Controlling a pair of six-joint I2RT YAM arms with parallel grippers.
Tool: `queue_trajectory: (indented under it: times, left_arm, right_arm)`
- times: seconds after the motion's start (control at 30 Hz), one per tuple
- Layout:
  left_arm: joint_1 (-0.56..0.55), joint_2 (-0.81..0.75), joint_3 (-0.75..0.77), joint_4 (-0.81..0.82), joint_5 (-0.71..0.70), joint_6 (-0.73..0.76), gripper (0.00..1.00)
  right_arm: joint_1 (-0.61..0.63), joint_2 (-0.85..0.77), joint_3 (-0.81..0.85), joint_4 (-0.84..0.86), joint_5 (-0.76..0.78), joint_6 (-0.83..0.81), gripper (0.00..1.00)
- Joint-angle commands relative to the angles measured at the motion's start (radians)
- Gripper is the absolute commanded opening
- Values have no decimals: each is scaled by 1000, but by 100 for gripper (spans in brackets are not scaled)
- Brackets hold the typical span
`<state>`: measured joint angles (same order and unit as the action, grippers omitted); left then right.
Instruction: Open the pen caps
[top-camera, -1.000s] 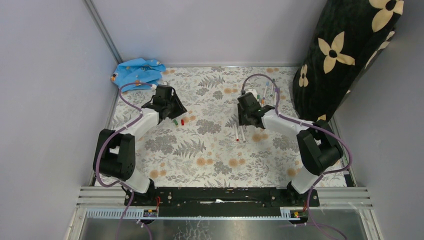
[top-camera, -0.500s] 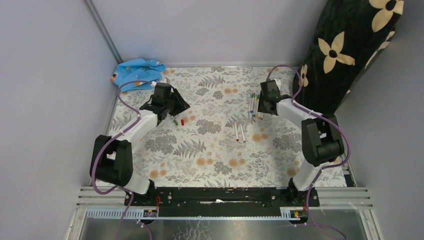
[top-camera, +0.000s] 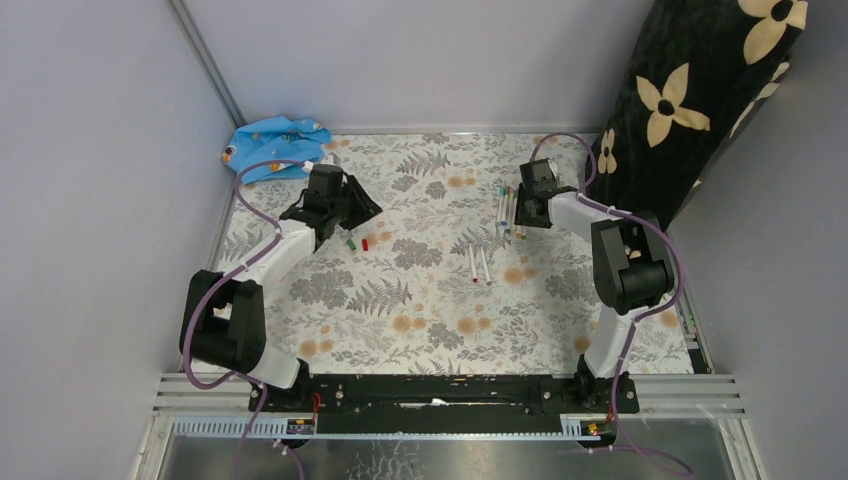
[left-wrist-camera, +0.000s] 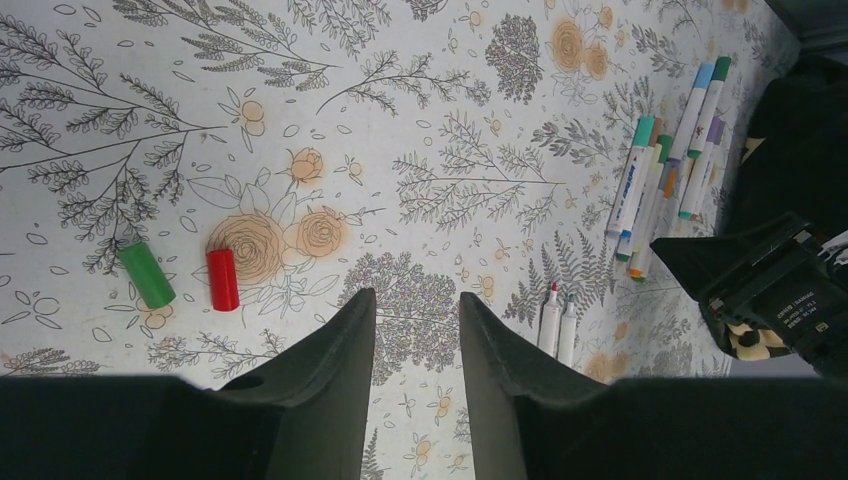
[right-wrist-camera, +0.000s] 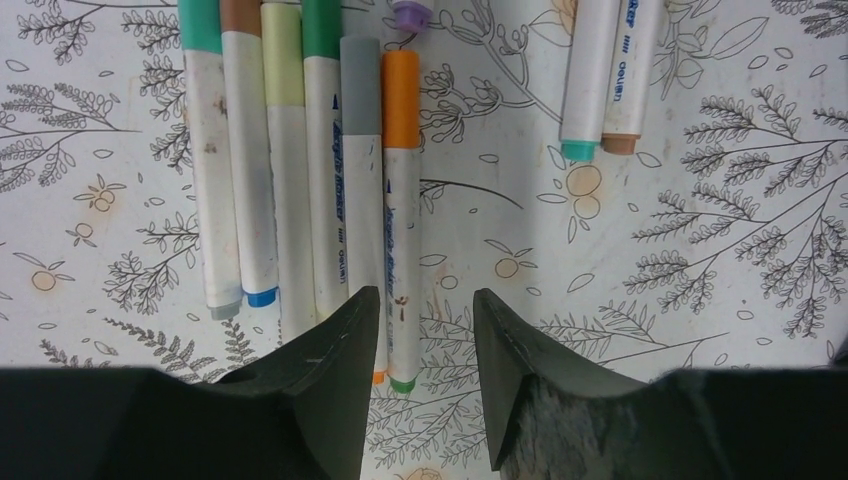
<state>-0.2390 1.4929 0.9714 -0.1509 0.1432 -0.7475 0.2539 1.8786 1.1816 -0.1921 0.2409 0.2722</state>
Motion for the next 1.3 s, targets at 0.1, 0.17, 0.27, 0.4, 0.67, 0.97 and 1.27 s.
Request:
queue_trajectory:
  times: [0.1,0.17,0.27,0.4,0.67,0.97,1.27]
  left_arm:
    - [-8,-13,7,60,13,-5,43]
    - [-8,-10,7,62,13,-7,43]
    - [-10,-9,6,63,11,-8,43]
    - [-11,-9,4,63,9,-10,43]
    - [-13,0,8,65,9,-10,43]
    - [-13,6,17,63,18,-11,43]
    - [-13,-17,6,61,29,-12,51]
  right_arm:
    - [-23,2,31,24,-23,-24,46]
    - [-25,4,32,24,-27,-25,46]
    - [-27,11,32,25,-38,-30,46]
    - [-27,26,27,28,-62,-33,45]
    - [-28,58,43,15,-69,-35,45]
    - [-28,108,76,-62,-98,-18,15]
    - [-28,-18,1,-66,-88,-11,0]
